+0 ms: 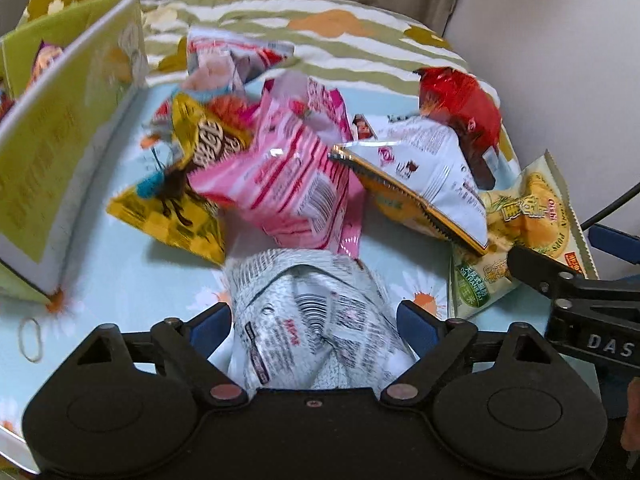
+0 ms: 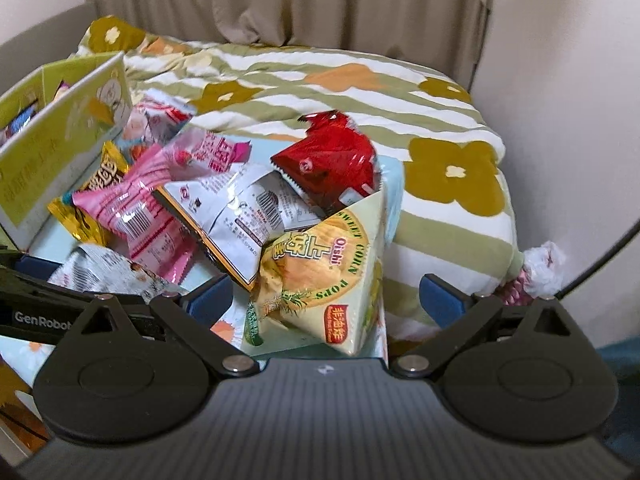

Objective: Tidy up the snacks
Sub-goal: 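Grasp the silver printed bag with the left tool while the right tool grasps the yellow corn-pops bag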

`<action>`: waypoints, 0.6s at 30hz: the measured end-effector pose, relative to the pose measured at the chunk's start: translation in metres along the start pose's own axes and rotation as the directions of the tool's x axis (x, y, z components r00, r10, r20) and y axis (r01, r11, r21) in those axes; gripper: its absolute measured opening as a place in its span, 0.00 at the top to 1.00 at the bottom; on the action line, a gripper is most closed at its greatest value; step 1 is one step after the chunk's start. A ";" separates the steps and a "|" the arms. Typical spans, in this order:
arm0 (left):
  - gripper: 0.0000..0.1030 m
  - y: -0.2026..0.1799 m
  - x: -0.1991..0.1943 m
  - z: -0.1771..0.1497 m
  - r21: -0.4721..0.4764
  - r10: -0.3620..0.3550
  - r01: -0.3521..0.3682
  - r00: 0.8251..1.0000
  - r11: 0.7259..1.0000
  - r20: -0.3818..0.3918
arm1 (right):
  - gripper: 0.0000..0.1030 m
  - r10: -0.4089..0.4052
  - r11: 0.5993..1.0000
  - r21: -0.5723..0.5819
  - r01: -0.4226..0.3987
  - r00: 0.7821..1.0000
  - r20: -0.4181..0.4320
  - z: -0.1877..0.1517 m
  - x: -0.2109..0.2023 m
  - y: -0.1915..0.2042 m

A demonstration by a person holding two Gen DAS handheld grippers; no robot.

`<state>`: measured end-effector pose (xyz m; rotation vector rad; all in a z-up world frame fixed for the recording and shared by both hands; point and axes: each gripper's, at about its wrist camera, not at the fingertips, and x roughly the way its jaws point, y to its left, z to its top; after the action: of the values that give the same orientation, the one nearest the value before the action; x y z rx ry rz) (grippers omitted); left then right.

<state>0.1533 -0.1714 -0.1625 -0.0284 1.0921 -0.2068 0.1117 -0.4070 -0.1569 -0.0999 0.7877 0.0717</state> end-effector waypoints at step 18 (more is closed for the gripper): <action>0.30 0.000 0.008 -0.003 0.005 -0.022 0.022 0.999 1.000 -0.032 | 0.00 0.011 0.976 -0.220 -0.008 1.000 0.011 -0.002 0.039 0.018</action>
<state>0.1541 -0.1729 -0.1713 -0.0325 1.1231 -0.2309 0.1355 -0.3884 -0.1875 -0.3053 0.7662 0.1681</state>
